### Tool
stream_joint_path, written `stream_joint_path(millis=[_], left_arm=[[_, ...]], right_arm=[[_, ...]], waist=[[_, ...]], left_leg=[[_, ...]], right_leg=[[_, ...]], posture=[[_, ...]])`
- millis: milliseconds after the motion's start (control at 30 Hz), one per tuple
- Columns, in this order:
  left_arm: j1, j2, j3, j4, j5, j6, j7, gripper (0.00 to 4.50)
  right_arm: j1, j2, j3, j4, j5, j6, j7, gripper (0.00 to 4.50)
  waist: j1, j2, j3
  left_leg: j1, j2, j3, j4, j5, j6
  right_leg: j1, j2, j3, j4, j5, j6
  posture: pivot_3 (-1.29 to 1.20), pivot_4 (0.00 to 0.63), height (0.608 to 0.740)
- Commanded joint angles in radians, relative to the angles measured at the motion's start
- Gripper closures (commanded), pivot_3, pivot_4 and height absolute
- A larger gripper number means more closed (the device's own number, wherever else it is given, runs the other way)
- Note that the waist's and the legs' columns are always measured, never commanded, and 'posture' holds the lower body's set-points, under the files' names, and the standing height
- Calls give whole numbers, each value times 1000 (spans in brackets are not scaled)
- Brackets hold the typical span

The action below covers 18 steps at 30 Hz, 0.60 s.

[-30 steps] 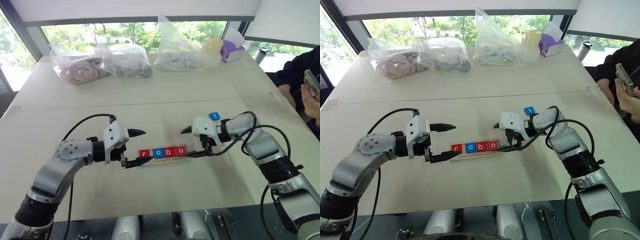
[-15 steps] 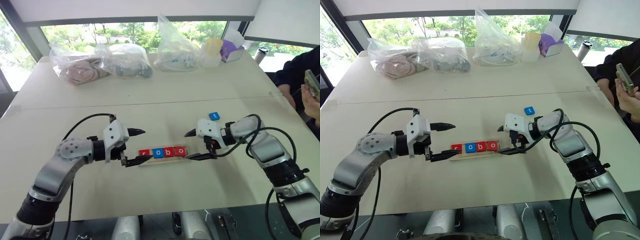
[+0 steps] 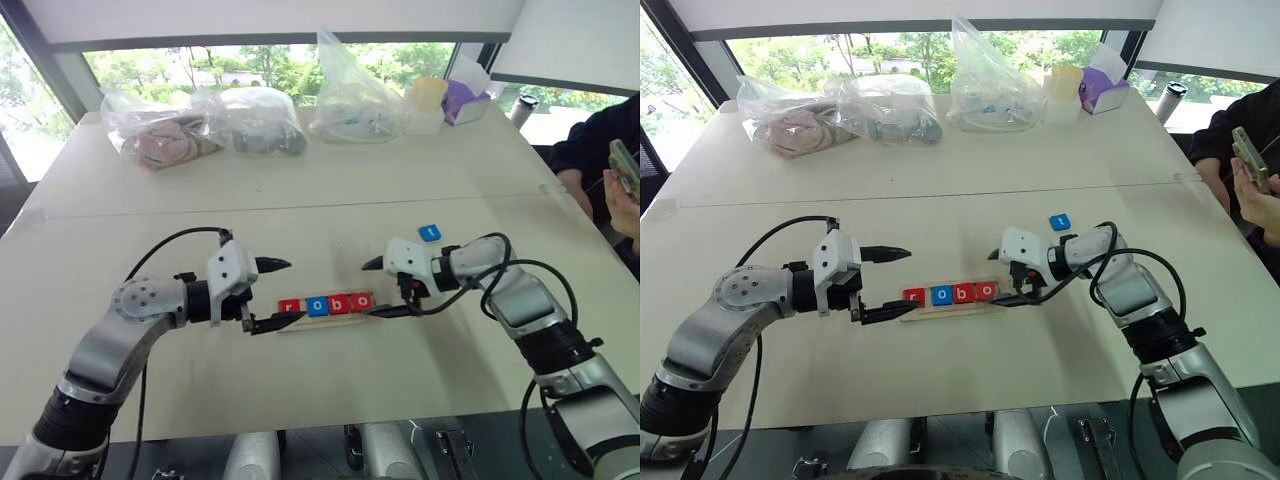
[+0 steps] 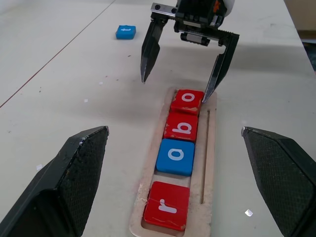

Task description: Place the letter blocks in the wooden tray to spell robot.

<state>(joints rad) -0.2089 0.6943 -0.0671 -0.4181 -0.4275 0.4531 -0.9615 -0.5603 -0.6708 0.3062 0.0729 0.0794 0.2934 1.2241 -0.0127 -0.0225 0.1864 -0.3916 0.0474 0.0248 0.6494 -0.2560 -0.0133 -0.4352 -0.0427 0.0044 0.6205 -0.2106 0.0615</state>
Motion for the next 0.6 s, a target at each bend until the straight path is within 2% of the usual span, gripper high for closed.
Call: stream_joint_path(millis=[33, 600], left_arm=[[0, 4, 8, -40, -22, 3, -4, 0], [-7, 6, 9, -36, -36, 17, -10, 0]], right_arm=[[-18, 1, -23, -30, 7, -23, -6, 82], [-11, -62, -69, -42, 18, -11, -18, 82]], waist=[[0, 0, 0], [0, 0, 0]], left_leg=[[0, 0, 0, 0, 0, 0], [0, 0, 0, 0, 0, 0]], right_leg=[[0, 0, 0, 0, 0, 0], [0, 0, 0, 0, 0, 0]], posture=[[0, 150, 740], [0, 150, 740]])
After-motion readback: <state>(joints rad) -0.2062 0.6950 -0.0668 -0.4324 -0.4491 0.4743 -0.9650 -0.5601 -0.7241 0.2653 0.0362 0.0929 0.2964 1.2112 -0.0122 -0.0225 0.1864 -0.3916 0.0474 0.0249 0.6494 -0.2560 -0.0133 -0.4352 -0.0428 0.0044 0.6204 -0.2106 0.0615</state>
